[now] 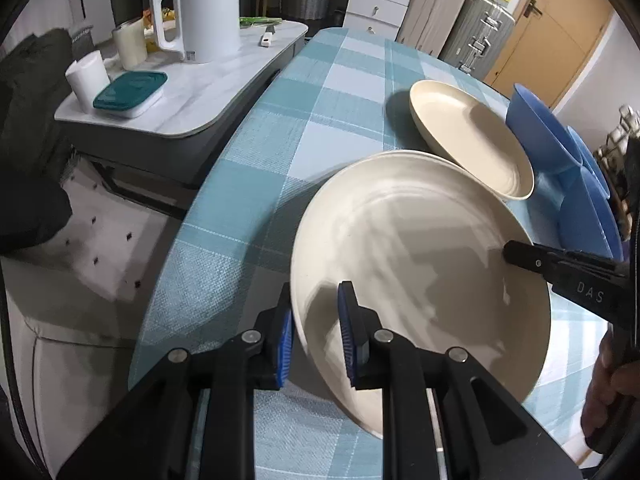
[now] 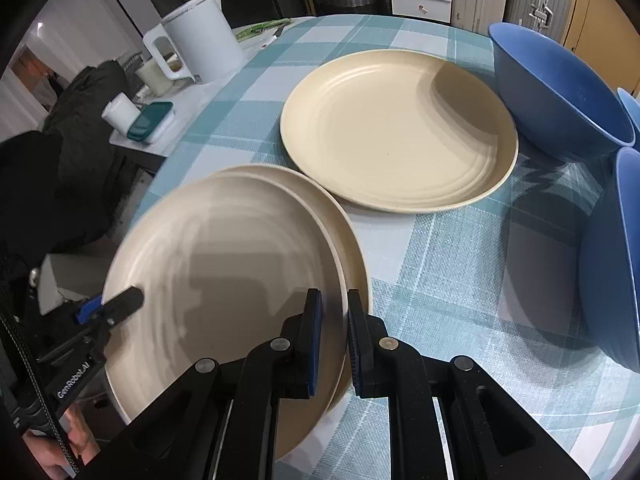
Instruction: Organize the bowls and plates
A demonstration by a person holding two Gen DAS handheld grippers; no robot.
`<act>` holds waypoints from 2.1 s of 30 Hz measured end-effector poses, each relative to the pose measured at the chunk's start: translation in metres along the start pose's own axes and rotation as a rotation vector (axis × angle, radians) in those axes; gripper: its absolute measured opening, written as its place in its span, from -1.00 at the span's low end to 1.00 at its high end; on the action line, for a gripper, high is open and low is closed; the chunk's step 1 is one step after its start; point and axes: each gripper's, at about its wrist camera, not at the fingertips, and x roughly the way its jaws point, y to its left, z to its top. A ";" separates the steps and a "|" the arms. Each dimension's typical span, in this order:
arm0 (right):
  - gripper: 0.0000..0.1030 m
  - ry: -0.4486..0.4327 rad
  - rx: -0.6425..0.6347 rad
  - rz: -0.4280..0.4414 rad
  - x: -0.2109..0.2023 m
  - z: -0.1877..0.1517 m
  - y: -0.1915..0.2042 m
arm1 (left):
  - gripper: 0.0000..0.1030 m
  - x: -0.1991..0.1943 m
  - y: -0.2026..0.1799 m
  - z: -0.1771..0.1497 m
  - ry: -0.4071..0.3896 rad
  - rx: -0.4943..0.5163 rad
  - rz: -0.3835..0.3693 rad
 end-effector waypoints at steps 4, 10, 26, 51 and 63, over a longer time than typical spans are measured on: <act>-0.77 0.001 0.018 0.011 0.001 0.000 -0.005 | -0.64 0.001 -0.001 0.000 0.001 0.007 0.006; -0.77 -0.007 0.025 0.011 0.000 0.000 -0.007 | -0.64 0.004 -0.004 0.003 0.003 0.018 0.025; -0.77 -0.066 0.049 -0.008 -0.008 0.000 -0.003 | -0.62 0.015 -0.009 0.015 0.001 0.053 0.054; -0.74 -0.086 -0.008 -0.080 0.002 -0.014 -0.003 | -0.53 0.021 -0.007 0.009 0.020 0.063 0.041; -0.73 -0.078 0.154 0.125 0.006 -0.022 -0.035 | -0.38 0.022 -0.001 0.007 0.037 0.022 0.004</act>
